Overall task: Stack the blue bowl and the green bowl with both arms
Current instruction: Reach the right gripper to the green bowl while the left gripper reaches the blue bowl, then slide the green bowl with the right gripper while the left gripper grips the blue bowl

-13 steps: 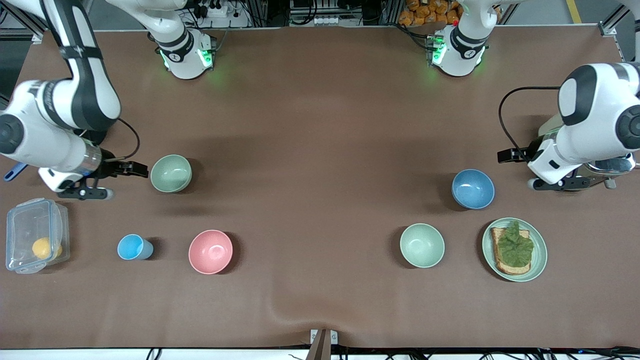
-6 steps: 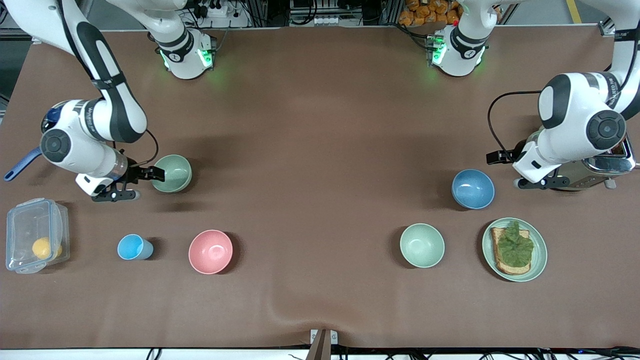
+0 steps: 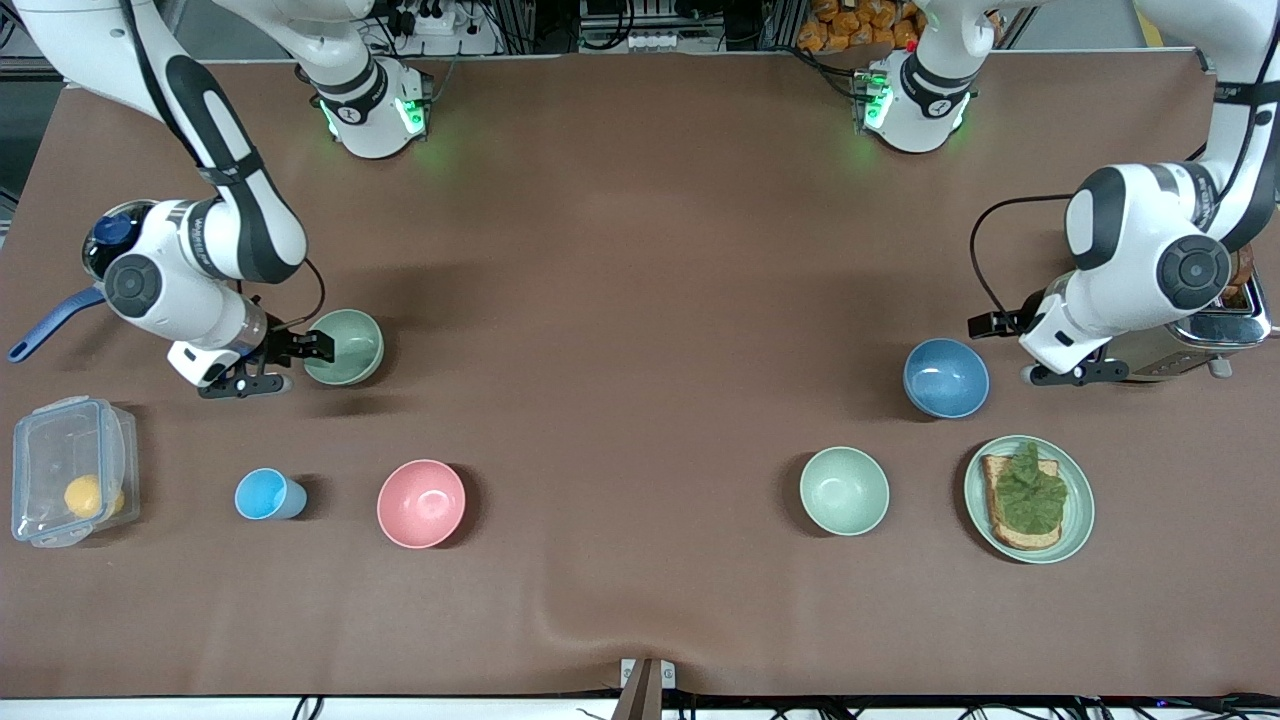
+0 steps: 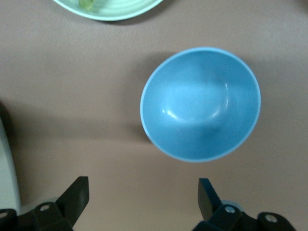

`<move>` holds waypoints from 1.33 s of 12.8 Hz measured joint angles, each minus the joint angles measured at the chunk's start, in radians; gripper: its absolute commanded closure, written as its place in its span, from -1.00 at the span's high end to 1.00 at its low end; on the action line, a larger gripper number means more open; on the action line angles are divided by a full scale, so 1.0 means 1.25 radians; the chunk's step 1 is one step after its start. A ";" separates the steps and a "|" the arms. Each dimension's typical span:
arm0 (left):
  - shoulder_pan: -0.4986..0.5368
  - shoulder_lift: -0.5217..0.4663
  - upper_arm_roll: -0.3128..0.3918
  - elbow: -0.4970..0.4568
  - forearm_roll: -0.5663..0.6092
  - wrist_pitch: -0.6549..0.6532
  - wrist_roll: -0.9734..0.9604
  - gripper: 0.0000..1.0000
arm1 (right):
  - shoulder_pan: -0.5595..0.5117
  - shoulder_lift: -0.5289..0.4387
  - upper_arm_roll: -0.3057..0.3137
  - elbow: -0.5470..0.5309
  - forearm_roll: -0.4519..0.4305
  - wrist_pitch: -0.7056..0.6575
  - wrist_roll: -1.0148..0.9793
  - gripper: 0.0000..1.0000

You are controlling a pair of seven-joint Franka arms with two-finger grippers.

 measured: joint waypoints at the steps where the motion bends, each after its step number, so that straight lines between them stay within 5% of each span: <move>1: 0.001 0.015 0.000 0.001 0.000 0.018 0.000 1.00 | 0.000 0.004 0.001 -0.011 0.000 0.016 -0.001 -0.44; 3: 0.006 0.044 0.000 0.013 0.000 0.036 0.000 1.00 | 0.000 0.010 0.001 -0.015 0.000 0.024 -0.006 -1.00; 8: 0.033 0.108 0.001 0.082 0.000 0.038 0.000 1.00 | 0.000 -0.006 0.006 -0.010 0.006 -0.008 -0.013 -1.00; 12: 0.034 0.152 0.000 0.117 -0.022 0.038 0.000 0.77 | 0.039 -0.039 0.014 0.030 0.106 -0.138 0.033 -1.00; 14: 0.034 0.171 0.000 0.132 -0.025 0.038 0.000 0.62 | 0.063 -0.066 0.053 0.054 0.114 -0.186 0.140 -1.00; 17: 0.034 0.189 -0.002 0.138 -0.025 0.038 0.000 0.50 | 0.071 -0.090 0.176 0.085 0.119 -0.201 0.366 -1.00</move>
